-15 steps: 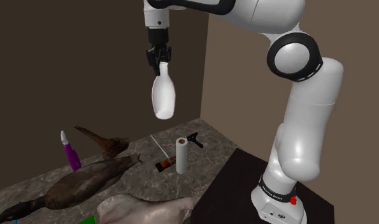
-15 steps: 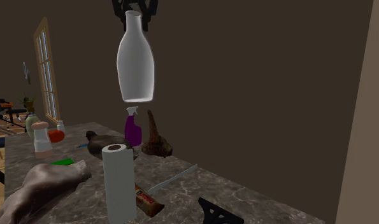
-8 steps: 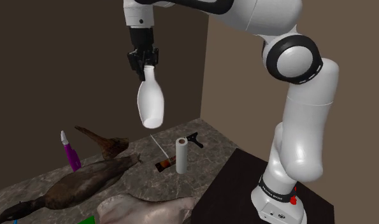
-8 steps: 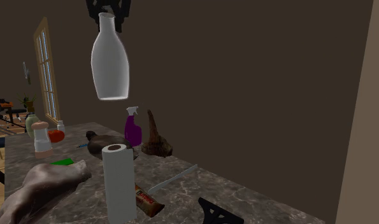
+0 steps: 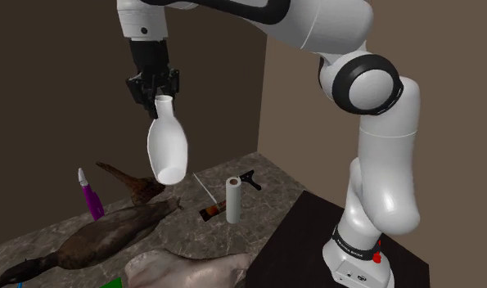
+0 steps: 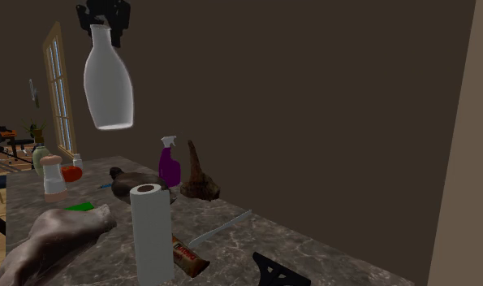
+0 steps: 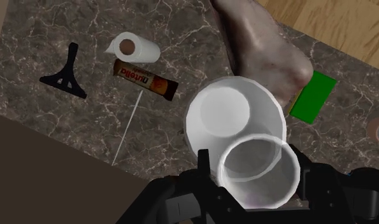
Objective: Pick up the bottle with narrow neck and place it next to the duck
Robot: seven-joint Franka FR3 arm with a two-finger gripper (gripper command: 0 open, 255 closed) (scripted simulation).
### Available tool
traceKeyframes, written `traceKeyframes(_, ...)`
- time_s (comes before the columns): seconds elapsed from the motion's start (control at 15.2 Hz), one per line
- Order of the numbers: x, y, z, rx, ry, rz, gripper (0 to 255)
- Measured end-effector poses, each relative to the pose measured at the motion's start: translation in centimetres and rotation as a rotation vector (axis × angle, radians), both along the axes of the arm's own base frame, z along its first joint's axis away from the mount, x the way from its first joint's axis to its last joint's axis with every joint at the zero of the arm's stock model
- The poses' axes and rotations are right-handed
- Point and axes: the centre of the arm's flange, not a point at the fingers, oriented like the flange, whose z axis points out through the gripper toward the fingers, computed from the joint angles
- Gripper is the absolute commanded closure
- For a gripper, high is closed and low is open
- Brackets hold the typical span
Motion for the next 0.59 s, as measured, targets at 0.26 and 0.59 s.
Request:
traceKeyframes(0.26,-0.1,0.8,-1.7,0.0,0.0,-0.002,255)
traceKeyframes(0.59,-0.2,1.0,-4.4,0.0,0.0,-0.002,255)
